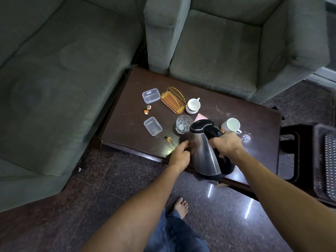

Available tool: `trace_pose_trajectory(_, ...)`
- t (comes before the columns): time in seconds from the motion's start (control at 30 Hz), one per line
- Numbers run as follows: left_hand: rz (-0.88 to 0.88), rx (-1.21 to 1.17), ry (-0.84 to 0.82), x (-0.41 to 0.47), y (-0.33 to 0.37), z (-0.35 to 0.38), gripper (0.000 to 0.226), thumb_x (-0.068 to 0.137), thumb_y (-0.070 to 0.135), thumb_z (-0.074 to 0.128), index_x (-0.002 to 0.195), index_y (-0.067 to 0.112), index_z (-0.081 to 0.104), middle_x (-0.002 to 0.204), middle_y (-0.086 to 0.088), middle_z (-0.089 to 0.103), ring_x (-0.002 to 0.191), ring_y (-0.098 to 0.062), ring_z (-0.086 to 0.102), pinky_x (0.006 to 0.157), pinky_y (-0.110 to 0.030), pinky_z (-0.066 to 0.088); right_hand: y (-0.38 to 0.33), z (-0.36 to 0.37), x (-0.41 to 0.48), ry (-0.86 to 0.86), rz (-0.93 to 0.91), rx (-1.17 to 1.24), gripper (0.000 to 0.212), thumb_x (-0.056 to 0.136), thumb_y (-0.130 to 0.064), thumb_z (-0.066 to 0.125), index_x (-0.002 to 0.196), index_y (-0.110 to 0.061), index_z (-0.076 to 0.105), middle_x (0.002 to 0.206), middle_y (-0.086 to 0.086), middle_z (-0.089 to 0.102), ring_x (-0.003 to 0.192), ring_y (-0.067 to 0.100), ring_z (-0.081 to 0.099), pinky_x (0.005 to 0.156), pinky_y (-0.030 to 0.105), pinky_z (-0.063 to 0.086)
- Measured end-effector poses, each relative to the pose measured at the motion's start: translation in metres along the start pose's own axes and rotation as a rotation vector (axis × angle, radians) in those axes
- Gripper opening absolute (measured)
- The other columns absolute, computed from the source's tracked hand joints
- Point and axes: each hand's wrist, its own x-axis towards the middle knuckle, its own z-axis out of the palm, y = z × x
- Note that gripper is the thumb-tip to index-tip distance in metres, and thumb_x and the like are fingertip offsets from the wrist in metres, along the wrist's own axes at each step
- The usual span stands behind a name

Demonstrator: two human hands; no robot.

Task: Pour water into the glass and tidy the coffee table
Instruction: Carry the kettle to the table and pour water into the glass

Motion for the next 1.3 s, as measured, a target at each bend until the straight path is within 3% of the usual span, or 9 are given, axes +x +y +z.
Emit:
trace_pose_trajectory(0.07,0.003,-0.001,-0.01,0.0,-0.001,0.0,0.06,0.086,0.003,0.041,0.124,0.046,0.06,0.098,0.044,0.058,0.124,-0.019,0.06,0.113,-0.047,0.046,0.0,0.0,0.0,-0.005,0.003,0.0,0.013,0.064,-0.02,0.065,0.067,-0.007,0.064,0.05,0.007,0.062,0.038,0.025,0.058,0.049,0.027,0.049)
trace_pose_trajectory(0.23,0.01,-0.025,-0.002,0.001,0.003,0.0,0.06,0.09,-0.002,0.041,0.141,0.025,0.058,0.111,0.028,0.06,0.126,-0.02,0.06,0.114,-0.047,0.045,-0.001,-0.001,-0.001,-0.007,0.002,-0.001,0.011,0.066,-0.018,0.065,0.064,-0.007,0.062,0.046,0.005,0.06,0.037,0.024,0.057,0.049,0.027,0.048)
trace_pose_trajectory(0.57,0.007,-0.004,-0.004,-0.004,0.009,-0.003,0.06,0.087,0.002,0.042,0.133,0.035,0.061,0.107,0.034,0.062,0.124,-0.017,0.061,0.112,-0.046,0.047,-0.003,-0.003,-0.001,-0.015,-0.002,-0.005,0.016,0.065,-0.02,0.064,0.068,-0.005,0.065,0.047,0.007,0.061,0.039,0.025,0.058,0.051,0.028,0.051)
trace_pose_trajectory(0.77,0.012,-0.018,-0.004,-0.007,0.012,-0.003,0.06,0.092,-0.003,0.04,0.142,0.024,0.057,0.12,0.019,0.059,0.128,-0.019,0.058,0.114,-0.045,0.044,-0.004,-0.002,-0.002,-0.008,-0.004,-0.015,0.017,0.064,-0.021,0.065,0.068,-0.005,0.066,0.047,0.007,0.062,0.039,0.025,0.06,0.052,0.028,0.054)
trace_pose_trajectory(1.03,0.026,-0.024,-0.002,-0.009,0.014,-0.004,0.059,0.091,-0.007,0.037,0.138,0.021,0.061,0.11,0.023,0.061,0.125,-0.019,0.06,0.114,-0.046,0.044,-0.005,-0.001,-0.004,-0.003,0.004,-0.016,0.021,0.062,-0.021,0.063,0.073,-0.003,0.067,0.047,0.007,0.062,0.037,0.024,0.059,0.048,0.025,0.049)
trace_pose_trajectory(1.3,0.013,-0.018,0.002,-0.008,0.013,-0.004,0.06,0.09,-0.005,0.038,0.138,0.023,0.06,0.115,0.019,0.062,0.125,-0.018,0.061,0.113,-0.046,0.045,-0.004,0.0,-0.004,-0.009,0.006,-0.011,0.017,0.064,-0.02,0.063,0.07,-0.004,0.065,0.043,0.005,0.06,0.037,0.024,0.059,0.048,0.026,0.048)
